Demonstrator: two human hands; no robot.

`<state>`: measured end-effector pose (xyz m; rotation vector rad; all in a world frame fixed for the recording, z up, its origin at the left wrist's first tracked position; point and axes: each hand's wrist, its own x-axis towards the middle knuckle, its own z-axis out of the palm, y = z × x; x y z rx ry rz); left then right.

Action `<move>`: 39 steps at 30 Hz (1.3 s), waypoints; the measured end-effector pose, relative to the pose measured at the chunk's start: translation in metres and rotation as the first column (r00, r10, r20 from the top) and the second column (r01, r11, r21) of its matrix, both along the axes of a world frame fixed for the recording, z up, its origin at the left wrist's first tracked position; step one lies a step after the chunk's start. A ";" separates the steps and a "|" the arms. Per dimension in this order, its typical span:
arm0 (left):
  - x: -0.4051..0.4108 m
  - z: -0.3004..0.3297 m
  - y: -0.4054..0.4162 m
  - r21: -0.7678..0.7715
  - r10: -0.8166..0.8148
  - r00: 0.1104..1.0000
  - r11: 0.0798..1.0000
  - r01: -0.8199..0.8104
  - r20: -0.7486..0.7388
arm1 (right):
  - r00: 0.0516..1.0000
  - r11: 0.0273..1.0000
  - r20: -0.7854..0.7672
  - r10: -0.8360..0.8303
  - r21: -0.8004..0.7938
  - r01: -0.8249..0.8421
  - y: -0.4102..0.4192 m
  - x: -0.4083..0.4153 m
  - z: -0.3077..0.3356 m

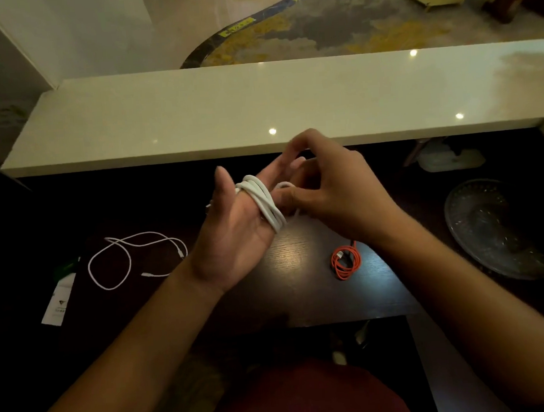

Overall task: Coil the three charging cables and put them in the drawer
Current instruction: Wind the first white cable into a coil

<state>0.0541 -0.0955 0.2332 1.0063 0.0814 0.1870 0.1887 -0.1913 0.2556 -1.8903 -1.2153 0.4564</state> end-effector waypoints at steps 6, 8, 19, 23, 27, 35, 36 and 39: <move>-0.002 -0.007 0.004 -0.031 0.169 0.985 0.985 -0.170 -0.030 | 0.970 0.991 -0.235 -0.057 0.107 0.085 -0.007 -0.013 -0.013; -0.003 -0.007 0.005 -0.003 0.167 0.985 0.986 -0.167 -0.039 | 0.962 0.995 -0.271 0.022 0.101 0.006 -0.008 -0.008 -0.012; 0.001 0.000 0.015 -0.129 0.248 0.969 0.960 -0.247 -0.010 | 0.961 0.974 0.274 -0.044 0.226 -0.020 -0.007 -0.017 -0.015; 0.003 -0.002 0.018 -0.142 0.255 0.964 0.954 -0.263 -0.075 | 0.812 0.962 0.568 0.132 0.123 -0.242 -0.006 -0.023 -0.025; 0.003 -0.006 0.014 -0.145 0.251 0.960 0.953 -0.267 -0.124 | 0.734 0.957 0.653 0.187 0.047 -0.286 0.001 -0.014 -0.027; 0.001 -0.001 0.008 -0.194 0.232 0.961 0.946 -0.260 -0.153 | 0.865 0.863 0.327 0.381 0.211 -0.460 -0.006 -0.010 -0.017; 0.001 0.001 0.007 -0.199 0.238 0.961 0.944 -0.264 -0.142 | 0.882 0.851 0.181 0.434 0.238 -0.468 -0.012 -0.006 -0.014; 0.000 0.009 0.001 -0.226 0.255 0.965 0.938 -0.262 -0.063 | 0.836 0.840 -0.253 0.487 0.397 -0.369 -0.026 0.003 -0.015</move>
